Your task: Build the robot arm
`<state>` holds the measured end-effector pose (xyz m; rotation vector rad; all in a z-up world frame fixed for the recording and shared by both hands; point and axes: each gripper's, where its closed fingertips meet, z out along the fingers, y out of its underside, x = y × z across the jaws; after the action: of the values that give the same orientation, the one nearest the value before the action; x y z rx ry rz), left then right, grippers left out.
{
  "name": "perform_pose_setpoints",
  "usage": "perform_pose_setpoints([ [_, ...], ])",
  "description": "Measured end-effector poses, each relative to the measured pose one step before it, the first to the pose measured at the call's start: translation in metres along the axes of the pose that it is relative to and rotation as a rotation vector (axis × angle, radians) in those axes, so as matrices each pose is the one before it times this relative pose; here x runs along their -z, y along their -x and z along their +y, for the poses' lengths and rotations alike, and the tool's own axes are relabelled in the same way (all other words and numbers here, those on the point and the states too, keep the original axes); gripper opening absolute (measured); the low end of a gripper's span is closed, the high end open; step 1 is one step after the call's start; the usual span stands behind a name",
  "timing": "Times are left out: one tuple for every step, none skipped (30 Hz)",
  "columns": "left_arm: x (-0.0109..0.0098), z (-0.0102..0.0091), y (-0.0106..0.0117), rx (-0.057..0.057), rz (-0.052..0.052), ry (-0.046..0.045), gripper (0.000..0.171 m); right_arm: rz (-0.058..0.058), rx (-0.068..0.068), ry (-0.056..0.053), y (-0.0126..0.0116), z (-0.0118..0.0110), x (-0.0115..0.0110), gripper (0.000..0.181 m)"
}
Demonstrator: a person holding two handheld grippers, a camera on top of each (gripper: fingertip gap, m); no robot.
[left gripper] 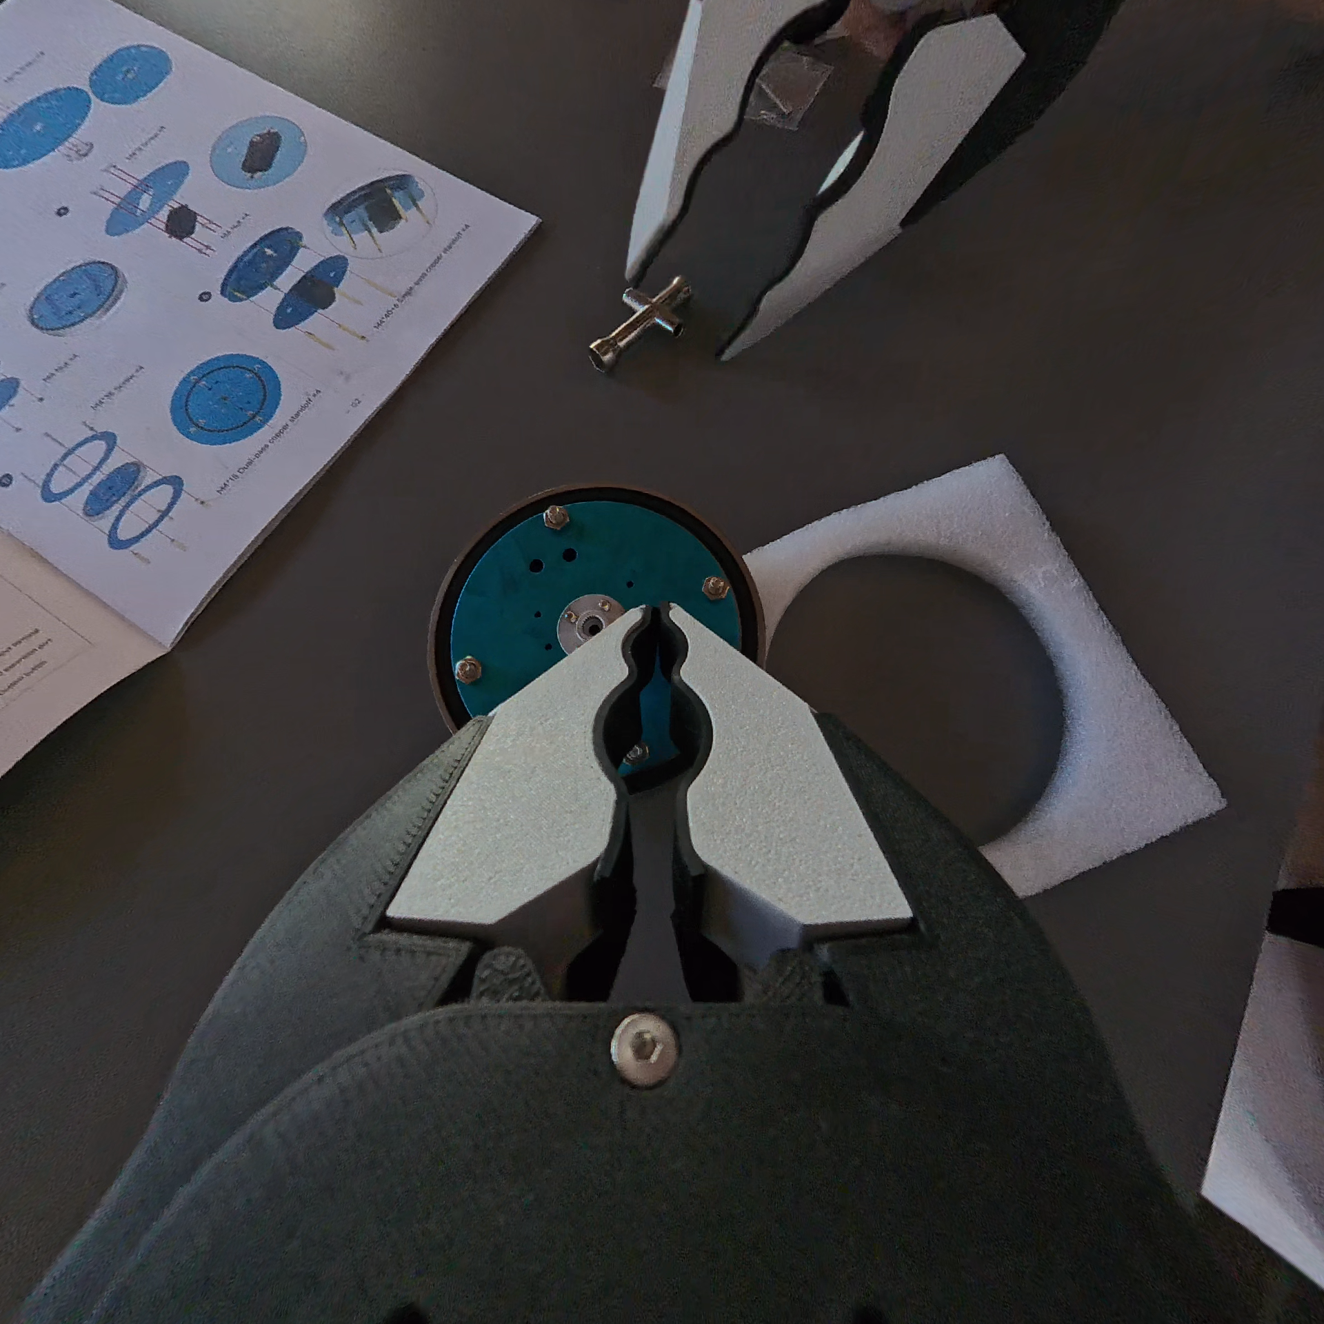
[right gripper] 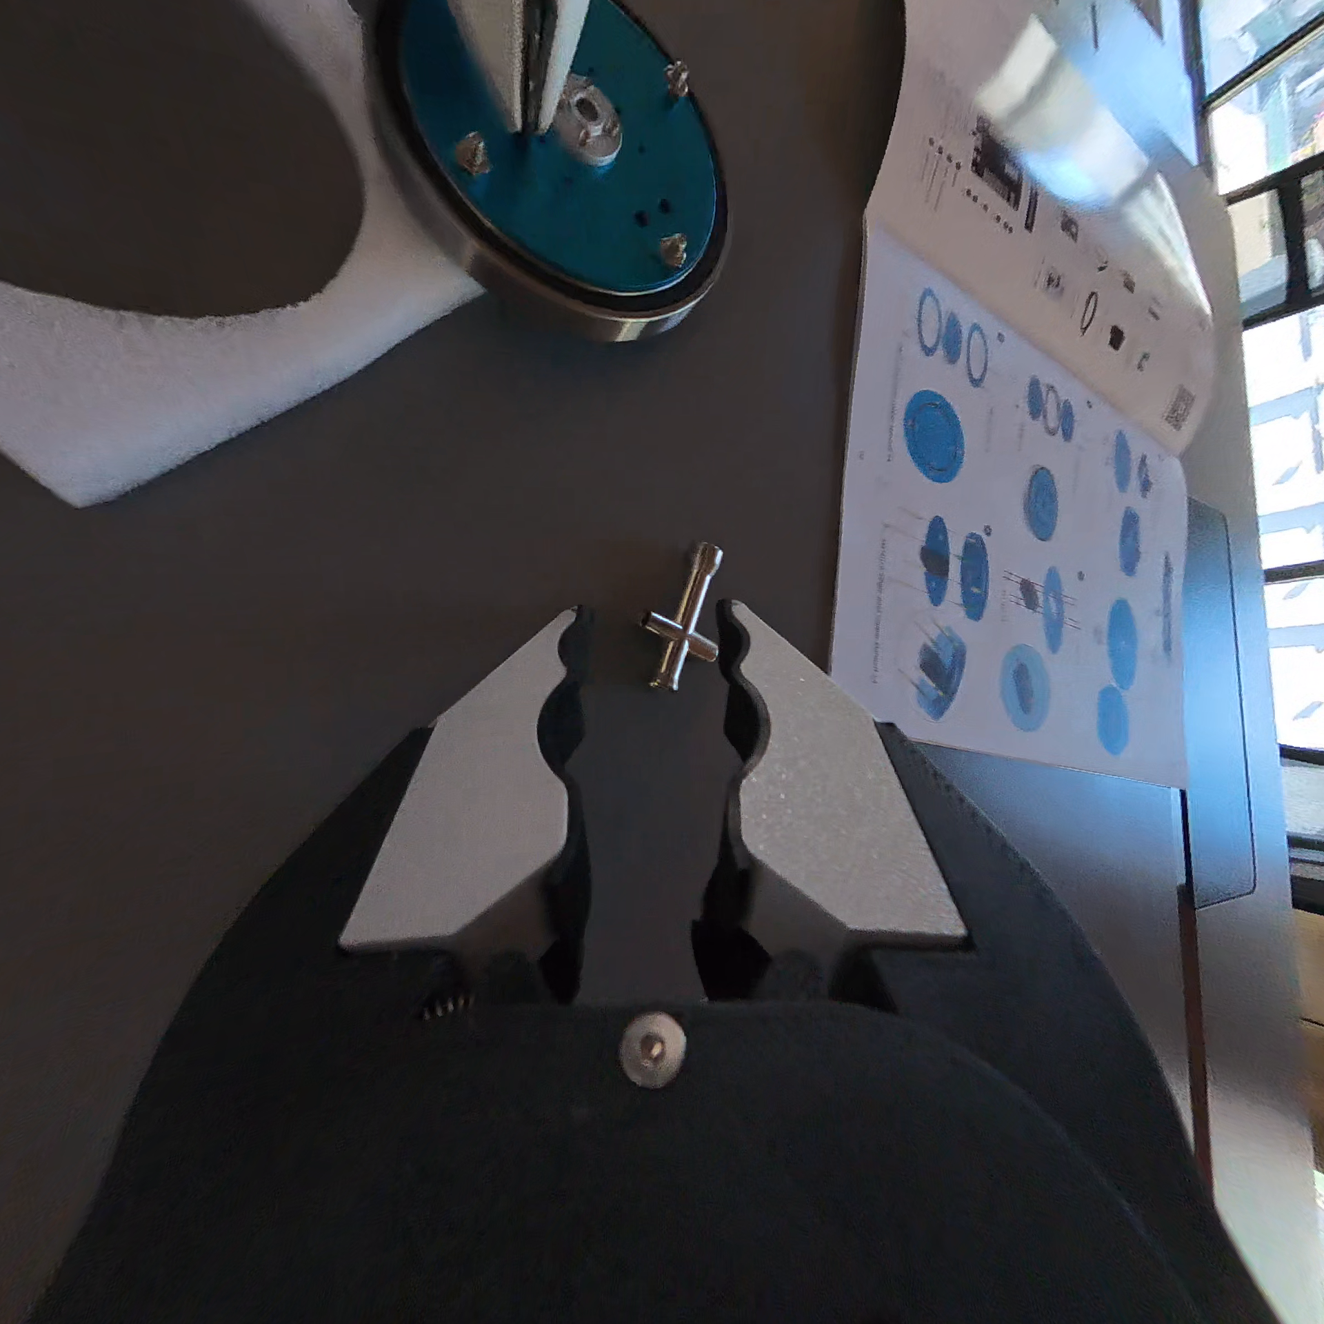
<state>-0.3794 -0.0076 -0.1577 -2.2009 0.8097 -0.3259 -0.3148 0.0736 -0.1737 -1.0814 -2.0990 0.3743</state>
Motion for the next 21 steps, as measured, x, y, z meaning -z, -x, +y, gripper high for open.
perform_pose_setpoints([
  [-0.00002,-0.00008,-0.00003,-0.0042,0.0063,0.00082,0.0,-0.016,-0.012,0.0104,-0.0008,0.00075,0.00029,0.038],
  [-0.00013,-0.00008,0.00005,-0.006,0.0041,0.00055,0.0,-0.0221,-0.028,0.0036,-0.0007,0.00178,0.00059,0.041],
  [-0.00019,-0.00022,0.00002,-0.0047,0.0026,-0.0005,0.0,-0.0323,-0.0374,-0.015,0.00096,0.00127,0.00009,0.041],
  [-0.00004,0.00004,-0.00001,-0.0032,0.0016,0.00095,0.0,-0.0259,-0.0397,-0.0346,0.00007,0.00064,-0.00062,0.041],
  [0.00001,-0.00001,0.00005,-0.0049,-0.0001,0.0018,0.0,-0.0106,-0.0295,-0.0492,-0.00132,-0.00003,-0.00157,0.04],
  [-0.00007,0.00005,-0.00011,-0.0057,-0.0011,0.00203,0.0,-0.0023,-0.0134,-0.0535,0.00007,-0.00104,-0.0024,0.032],
  [0.00003,0.00004,0.00003,-0.0009,-0.0019,0.00214,0.0,0.0122,0.012,-0.0524,0.0005,-0.00181,-0.00258,0.024],
  [0.00005,0.00004,-0.00004,-0.0039,-0.0043,0.00053,0.0,0.0249,0.0441,-0.01,-0.00072,-0.00045,-0.0005,0.014],
  [-0.00009,-0.00006,0.00002,-0.0089,-0.0057,-0.00225,0.0,0.0607,0.059,0.0422,-0.00612,0.00463,-0.00044,0.011],
  [0.00002,-0.00006,0.00001,-0.0048,-0.0041,-0.00389,0.0,0.0475,0.0663,0.0353,-0.00265,0.00431,-0.00082,0.0],
  [0.00001,-0.00008,0.0,0.0009,-0.0018,-0.00281,0.0,0.0425,0.048,0.0054,-0.00081,0.00076,-0.00107,0.0],
  [0.00004,0.00006,-0.0001,0.0006,-0.0005,-0.00149,0.0,0.0267,0.0202,0.0081,-0.00067,-0.00012,-0.00016,0.0],
  [0.00007,0.00001,-0.00004,-0.0011,-0.0001,-0.00064,0.0,0.0071,-0.0031,0.0112,-0.00039,0.00007,0.0002,0.0],
  [0.00001,0.00005,0.00009,-0.0005,-0.0009,-0.00116,0.0,-0.0084,-0.0167,0.0135,0.00001,-0.00003,0.001,0.0],
  [0.00003,-0.00004,0.00004,0.0006,-0.002,-0.00255,0.0,-0.0022,-0.0143,0.0076,-0.0014,-0.00034,0.00179,0.0],
  [-0.00006,-0.00002,0.00004,0.0004,-0.0019,-0.00294,0.0,0.0115,0.0001,-0.0049,-0.0038,-0.00129,0.00346,0.0],
  [0.00005,-0.0001,-0.00006,0.0032,0.0,-0.00209,0.0,0.0376,-0.0056,-0.0189,-0.00861,-0.00302,0.00477,0.0],
  [-0.00012,-0.00018,0.0001,0.0053,0.0012,-0.00163,0.0,0.0392,-0.0203,-0.0253,-0.01126,-0.00252,0.00471,0.0],
  [-0.00021,-0.00014,0.00028,0.0048,0.0012,-0.00181,0.0,0.0265,-0.0413,-0.0053,-0.01243,0.00202,0.00277,0.0],
  [-0.0003,-0.00042,0.0005,0.0055,0.0006,-0.00101,0.0,0.0016,-0.0684,0.0211,-0.01193,0.00711,0.00058,0.0],
  [-0.0004,-0.00034,0.00028,0.0039,-0.0006,-0.00188,0.0,-0.0356,-0.1083,0.034,-0.00919,0.00938,-0.00207,0.002],
])
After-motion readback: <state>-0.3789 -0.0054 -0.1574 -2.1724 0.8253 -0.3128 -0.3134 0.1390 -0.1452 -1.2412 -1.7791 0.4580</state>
